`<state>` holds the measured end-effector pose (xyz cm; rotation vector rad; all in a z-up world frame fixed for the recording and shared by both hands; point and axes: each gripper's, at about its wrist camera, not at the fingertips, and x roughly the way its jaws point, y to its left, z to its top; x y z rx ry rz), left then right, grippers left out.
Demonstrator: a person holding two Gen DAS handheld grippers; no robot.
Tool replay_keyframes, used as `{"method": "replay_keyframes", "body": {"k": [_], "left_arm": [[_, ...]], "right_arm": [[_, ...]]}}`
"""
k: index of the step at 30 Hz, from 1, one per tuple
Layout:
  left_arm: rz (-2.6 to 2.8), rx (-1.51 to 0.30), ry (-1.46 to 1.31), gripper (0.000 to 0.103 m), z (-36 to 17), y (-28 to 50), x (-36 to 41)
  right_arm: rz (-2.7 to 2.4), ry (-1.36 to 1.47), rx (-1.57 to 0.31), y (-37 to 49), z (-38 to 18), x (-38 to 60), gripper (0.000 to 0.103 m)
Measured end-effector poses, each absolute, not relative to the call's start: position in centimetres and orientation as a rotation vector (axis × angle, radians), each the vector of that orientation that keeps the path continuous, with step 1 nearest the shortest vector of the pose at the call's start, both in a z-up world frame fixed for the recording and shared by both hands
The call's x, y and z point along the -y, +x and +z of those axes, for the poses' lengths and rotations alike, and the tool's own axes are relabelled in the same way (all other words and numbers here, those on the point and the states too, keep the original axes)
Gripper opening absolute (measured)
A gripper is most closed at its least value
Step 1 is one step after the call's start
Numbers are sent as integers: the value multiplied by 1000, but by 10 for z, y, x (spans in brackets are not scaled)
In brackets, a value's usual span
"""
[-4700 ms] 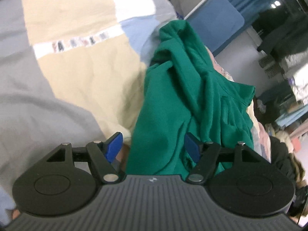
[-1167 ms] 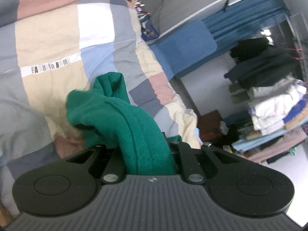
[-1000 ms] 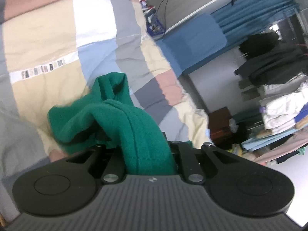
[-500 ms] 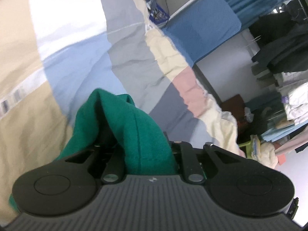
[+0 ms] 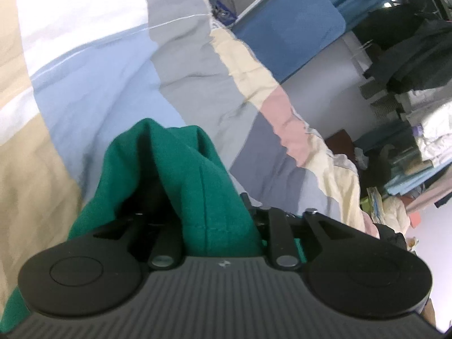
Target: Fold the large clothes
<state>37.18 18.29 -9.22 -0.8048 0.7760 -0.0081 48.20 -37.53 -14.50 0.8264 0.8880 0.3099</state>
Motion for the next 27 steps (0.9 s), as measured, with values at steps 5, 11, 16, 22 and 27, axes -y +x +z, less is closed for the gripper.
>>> {"method": "replay_keyframes", "body": {"k": [5, 11, 16, 22, 27], "left_arm": [[-16, -702, -746, 79, -58, 330, -173], [9, -616, -572, 81, -22, 261, -142], [-14, -581, -482, 81, -18, 212, -106], [-27, -633, -385, 81, -46, 196, -69], [-10, -659, -309, 81, -70, 208, -58]], "right_arm": [[324, 753, -870, 457, -118, 372, 36], [382, 653, -806, 403, -87, 376, 78], [392, 556, -746, 359, -60, 372, 79], [424, 393, -716, 330, -56, 334, 78], [448, 262, -730, 343, -69, 284, 73]]}}
